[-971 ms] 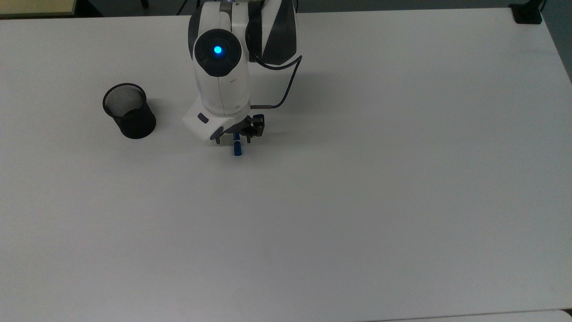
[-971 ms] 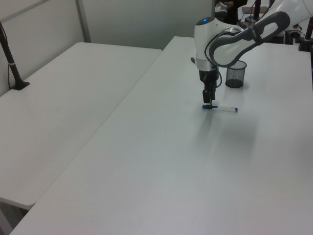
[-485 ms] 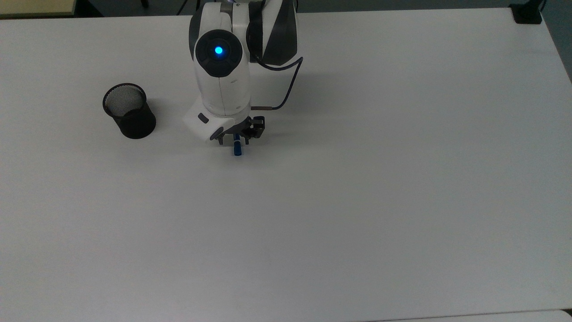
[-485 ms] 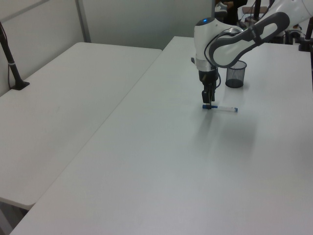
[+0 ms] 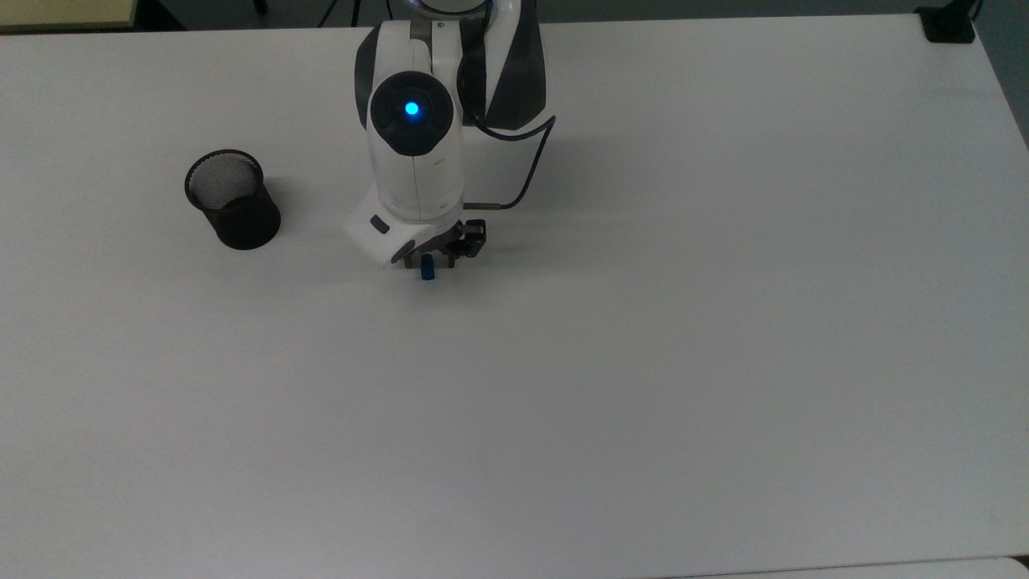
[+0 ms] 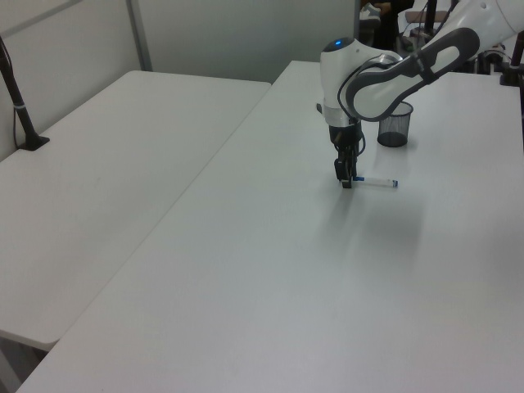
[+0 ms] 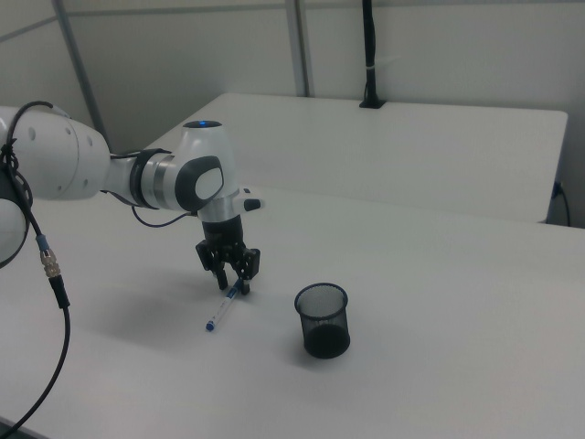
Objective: Insert the marker
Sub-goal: 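Close the gripper on the marker and lift it upright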
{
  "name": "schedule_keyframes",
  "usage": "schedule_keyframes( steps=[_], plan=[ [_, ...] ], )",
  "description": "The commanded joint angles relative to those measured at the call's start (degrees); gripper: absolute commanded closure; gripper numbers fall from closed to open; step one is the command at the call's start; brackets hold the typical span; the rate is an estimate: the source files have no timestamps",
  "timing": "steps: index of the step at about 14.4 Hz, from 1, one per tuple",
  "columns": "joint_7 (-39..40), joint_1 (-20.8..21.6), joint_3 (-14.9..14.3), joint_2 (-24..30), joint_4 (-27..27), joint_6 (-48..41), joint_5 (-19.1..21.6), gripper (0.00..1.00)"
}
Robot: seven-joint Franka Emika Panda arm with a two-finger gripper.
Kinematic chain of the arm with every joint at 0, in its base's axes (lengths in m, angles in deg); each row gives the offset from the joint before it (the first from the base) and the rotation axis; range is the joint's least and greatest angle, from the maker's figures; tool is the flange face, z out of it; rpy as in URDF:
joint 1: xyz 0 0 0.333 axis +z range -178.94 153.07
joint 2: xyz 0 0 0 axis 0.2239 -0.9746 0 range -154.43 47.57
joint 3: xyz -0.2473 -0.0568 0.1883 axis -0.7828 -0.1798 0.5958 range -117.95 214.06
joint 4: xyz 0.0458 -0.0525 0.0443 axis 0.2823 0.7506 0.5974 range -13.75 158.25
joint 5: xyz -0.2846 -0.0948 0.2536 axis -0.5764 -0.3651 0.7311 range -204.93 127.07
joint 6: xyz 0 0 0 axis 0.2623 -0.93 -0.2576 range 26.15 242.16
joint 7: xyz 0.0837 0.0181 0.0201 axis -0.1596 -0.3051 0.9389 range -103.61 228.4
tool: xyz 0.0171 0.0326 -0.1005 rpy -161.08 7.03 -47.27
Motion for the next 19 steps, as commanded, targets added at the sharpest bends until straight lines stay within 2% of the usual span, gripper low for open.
schedule_keyframes(
  steps=[1,8,12,17,19],
  plan=[
    [-1.63,0.69,-0.34,-1.12,-0.85,1.01,-1.39,0.51],
    [-1.72,0.69,-0.34,-1.12,-1.11,1.01,-1.39,0.88],
    [-1.63,0.69,-0.34,-0.94,-1.11,0.84,-1.39,0.95],
    [-1.46,0.08,-1.13,1.77,-2.69,-1.00,-1.22,0.96],
    [-1.02,-1.59,-1.04,3.36,-4.01,-4.33,-0.87,0.97]
  ],
)
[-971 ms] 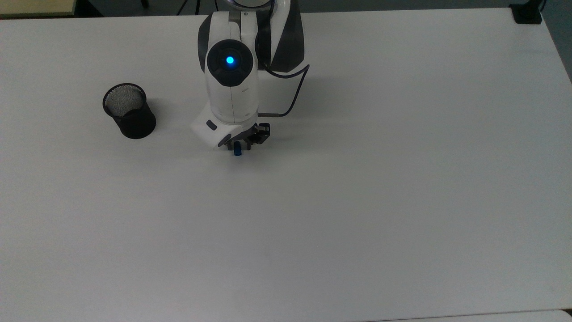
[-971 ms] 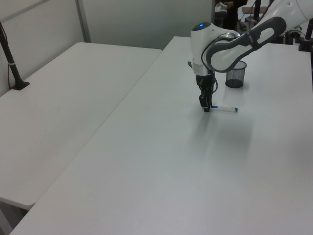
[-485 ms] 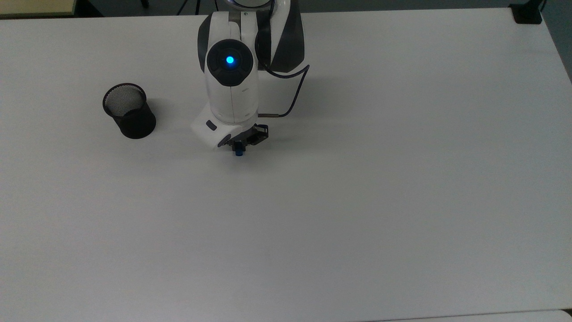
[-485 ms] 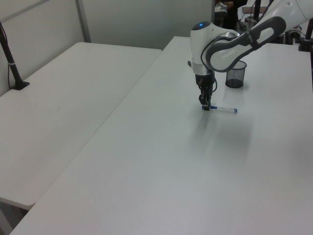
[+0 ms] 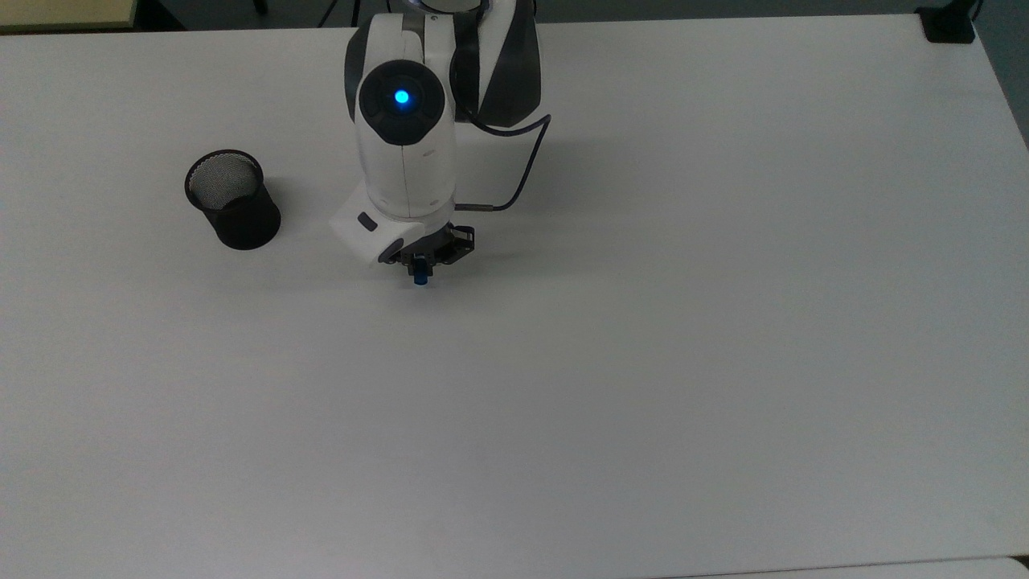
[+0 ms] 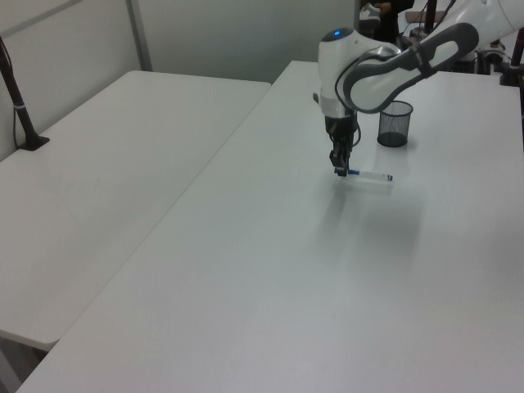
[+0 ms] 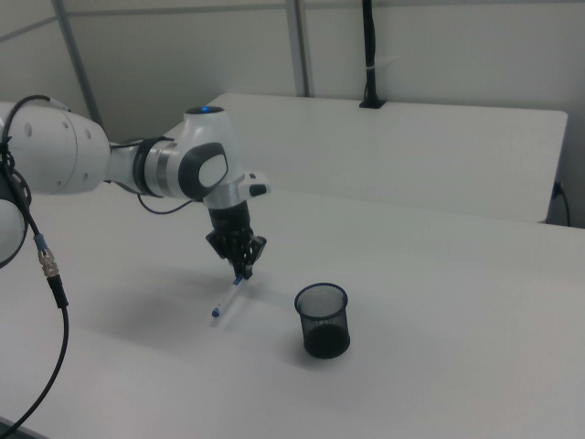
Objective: Insert the marker
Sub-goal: 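Close the gripper on the marker and lift it upright, then carry the marker over the black mesh pen cup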
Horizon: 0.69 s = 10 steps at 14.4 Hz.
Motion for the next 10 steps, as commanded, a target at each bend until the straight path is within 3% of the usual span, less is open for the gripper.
schedule_keyframes(
  steps=[1,6,10],
  plan=[
    [-0.02,-1.97,-0.39,3.97,-2.14,-5.98,-0.27,0.97],
    [5.07,-8.03,-0.31,9.51,-5.22,-8.19,2.54,0.97],
    [10.00,-14.61,-0.31,14.52,-4.44,-7.49,4.82,0.98]
  ],
)
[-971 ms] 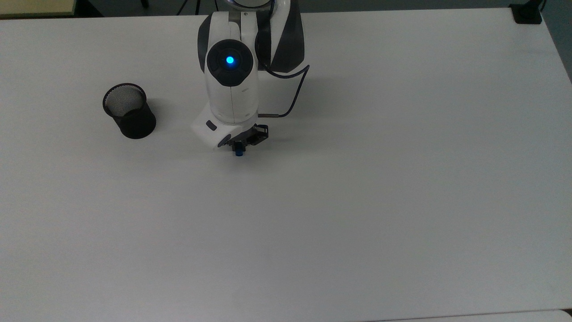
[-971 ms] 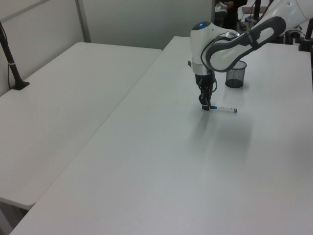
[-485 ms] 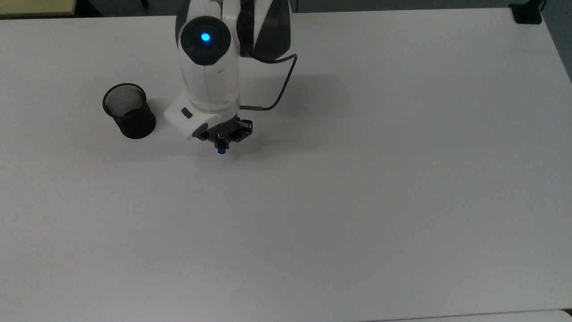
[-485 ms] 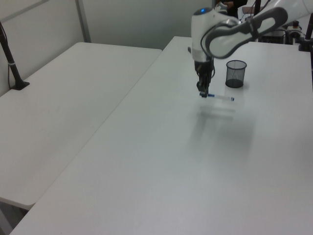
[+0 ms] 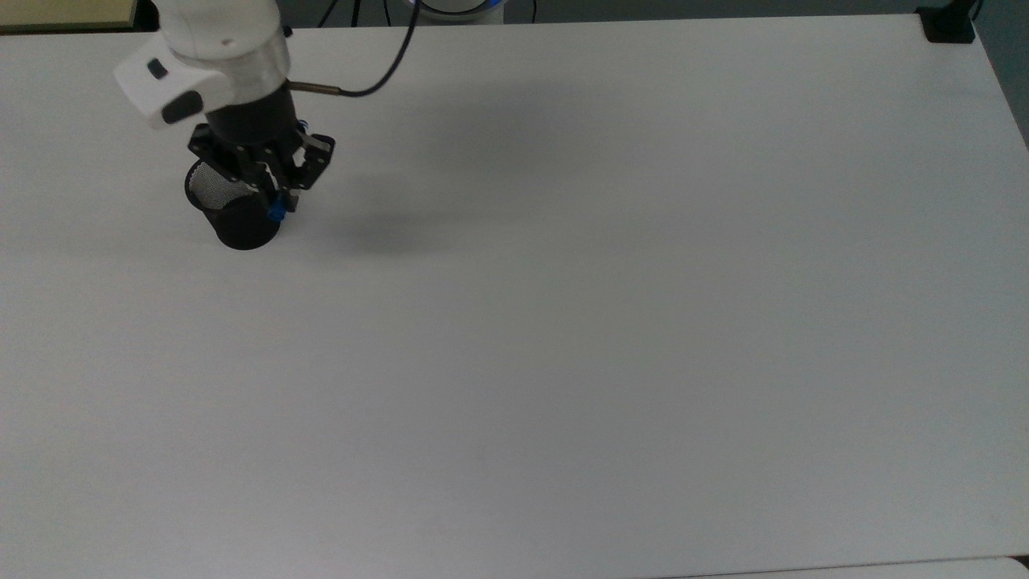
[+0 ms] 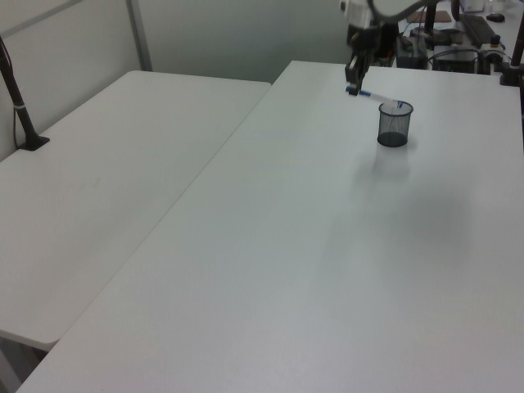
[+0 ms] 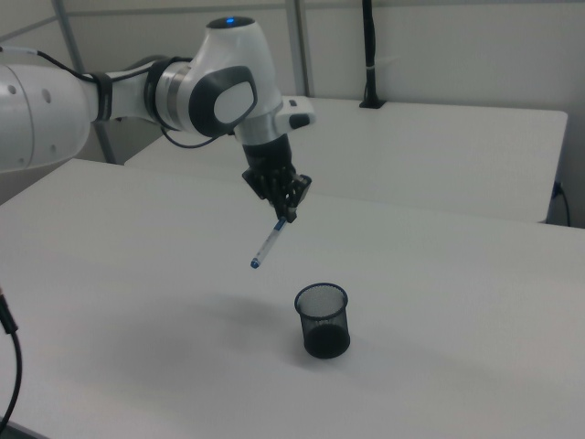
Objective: Insert the marker
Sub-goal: 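Carry the marker over the black mesh pen cup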
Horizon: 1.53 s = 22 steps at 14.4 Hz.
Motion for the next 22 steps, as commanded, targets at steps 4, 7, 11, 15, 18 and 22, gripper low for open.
schedule_keyframes(
  steps=[4,7,11,15,18,22],
  plan=[
    [9.01,-9.19,0.13,7.54,3.91,0.44,4.89,0.99],
    [9.99,-11.05,0.13,8.78,7.77,6.84,4.98,0.99],
    [9.46,-10.61,0.22,8.35,15.85,23.69,4.81,0.99],
    [9.99,-10.61,0.13,6.76,18.06,29.53,2.54,0.99],
    [10.08,-10.78,0.22,6.76,20.17,31.90,1.38,0.99],
    [9.20,-10.52,0.22,6.76,26.13,43.38,1.47,0.99]
  ],
)
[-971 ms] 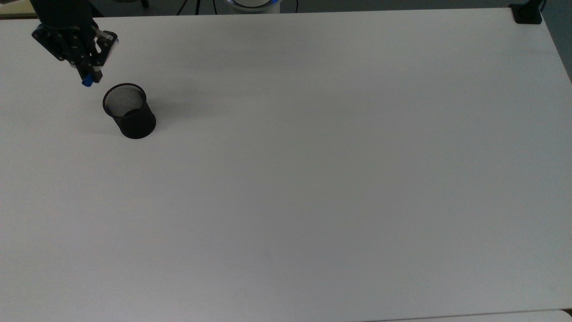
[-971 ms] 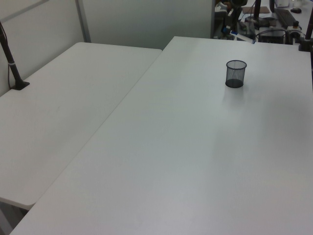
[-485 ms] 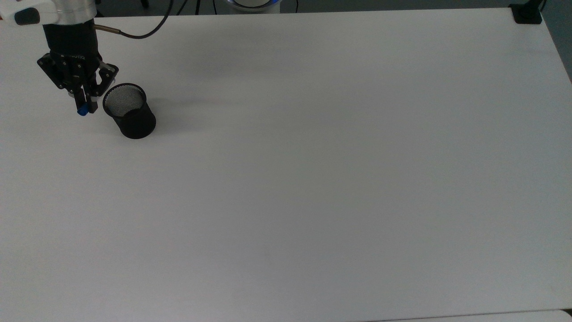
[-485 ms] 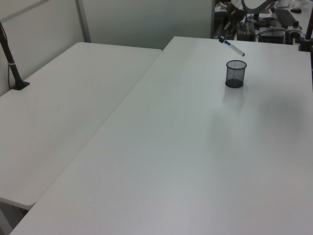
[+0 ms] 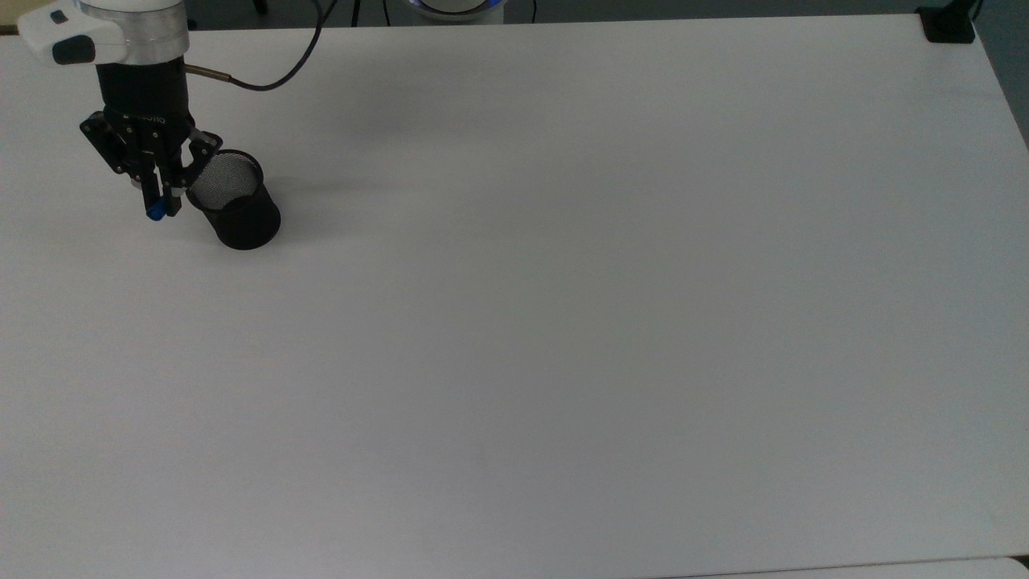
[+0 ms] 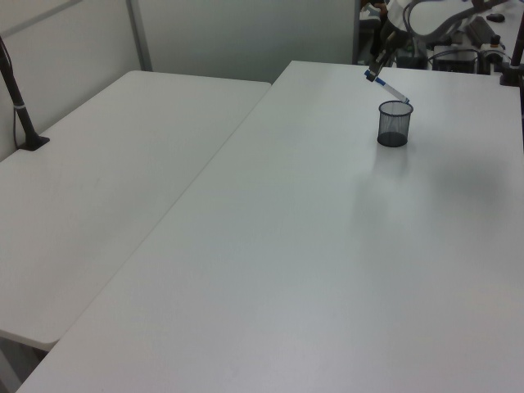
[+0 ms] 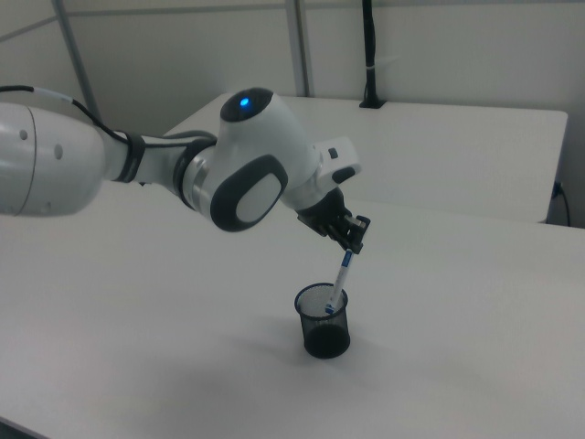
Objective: Insert the marker
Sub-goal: 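Carry the marker over the black mesh pen cup, then lower the marker into the cup and open the gripper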
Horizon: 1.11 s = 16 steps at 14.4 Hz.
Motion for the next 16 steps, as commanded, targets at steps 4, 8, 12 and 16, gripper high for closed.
schedule_keyframes(
  steps=[4,8,12,16],
  plan=[
    [-0.24,0.09,-0.10,1.47,8.23,11.42,-0.24,0.99],
    [-0.33,-0.09,-0.10,2.52,9.03,11.51,0.28,0.99],
    [-0.68,-0.44,-0.10,3.84,11.22,14.84,0.55,0.99],
    [-0.68,-0.44,-0.10,4.72,13.60,16.96,0.55,0.99]
  ],
)
